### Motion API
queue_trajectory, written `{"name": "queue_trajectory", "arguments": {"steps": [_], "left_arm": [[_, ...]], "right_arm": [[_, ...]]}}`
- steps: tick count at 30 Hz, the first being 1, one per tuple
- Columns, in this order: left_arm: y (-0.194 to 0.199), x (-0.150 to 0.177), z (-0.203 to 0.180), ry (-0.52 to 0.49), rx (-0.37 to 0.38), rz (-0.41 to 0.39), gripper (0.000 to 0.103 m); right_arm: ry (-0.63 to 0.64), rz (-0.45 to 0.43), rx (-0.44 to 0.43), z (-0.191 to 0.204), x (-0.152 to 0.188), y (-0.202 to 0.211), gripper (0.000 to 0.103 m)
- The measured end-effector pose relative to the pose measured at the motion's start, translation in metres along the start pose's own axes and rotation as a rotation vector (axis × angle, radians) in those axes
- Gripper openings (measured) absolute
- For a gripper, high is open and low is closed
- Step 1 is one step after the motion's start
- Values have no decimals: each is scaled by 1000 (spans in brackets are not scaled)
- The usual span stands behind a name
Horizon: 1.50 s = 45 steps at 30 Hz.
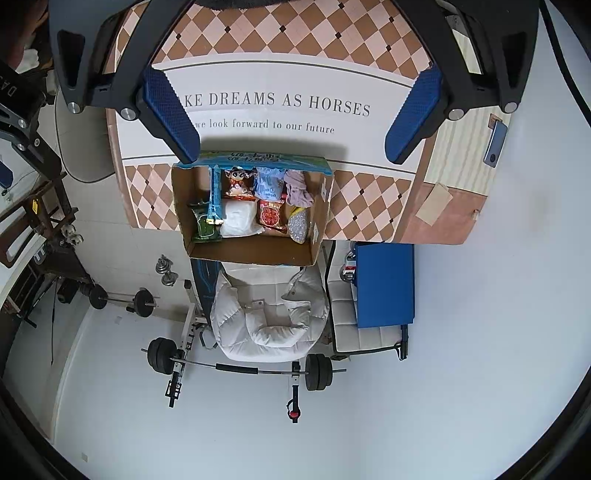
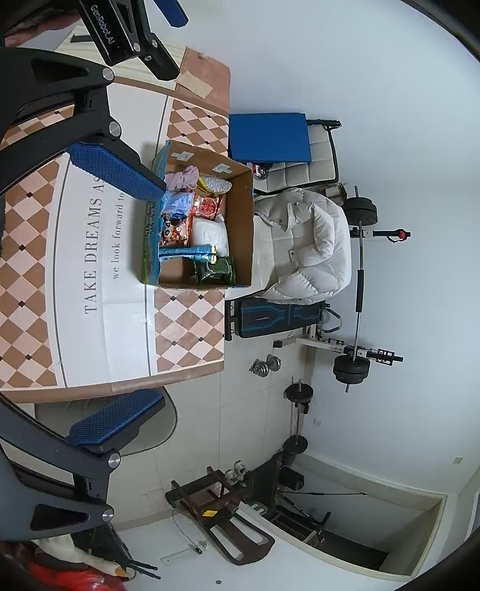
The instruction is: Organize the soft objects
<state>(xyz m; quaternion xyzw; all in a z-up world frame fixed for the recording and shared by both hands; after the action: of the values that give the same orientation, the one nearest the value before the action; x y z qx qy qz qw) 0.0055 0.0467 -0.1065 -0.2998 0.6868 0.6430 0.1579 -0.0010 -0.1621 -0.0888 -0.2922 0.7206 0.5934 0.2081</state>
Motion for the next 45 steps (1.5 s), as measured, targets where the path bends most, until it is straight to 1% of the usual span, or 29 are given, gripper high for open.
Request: {"name": "queue_trajectory", "arguments": {"steps": [6,18,45], "left_arm": [[-1,-4,-5,-5,9,-3,103],[1,-4,-6,-5,15,2,103],[6,-11,-8,-8,17,-7,103]], "right_arm": [[-7,11,-18,1,-1,-8,103],[-8,9,-3,1,-3,-18,103],[-8,0,-5,-4,-8,-8,103]]}}
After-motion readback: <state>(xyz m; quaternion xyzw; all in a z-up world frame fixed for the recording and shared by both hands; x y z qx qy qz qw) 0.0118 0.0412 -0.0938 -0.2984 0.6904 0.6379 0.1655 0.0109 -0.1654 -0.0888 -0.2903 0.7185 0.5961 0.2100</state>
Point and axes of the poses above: each gripper's, at about its wrist camera, not at the fingertips, and y roughly against the way its jaws point, z to its left, x to its underside, the point moved 9 cm from there along -y, roughly the way its jaws point, and after that the axes turned 11 degrees about y, right-handed, at the moved point
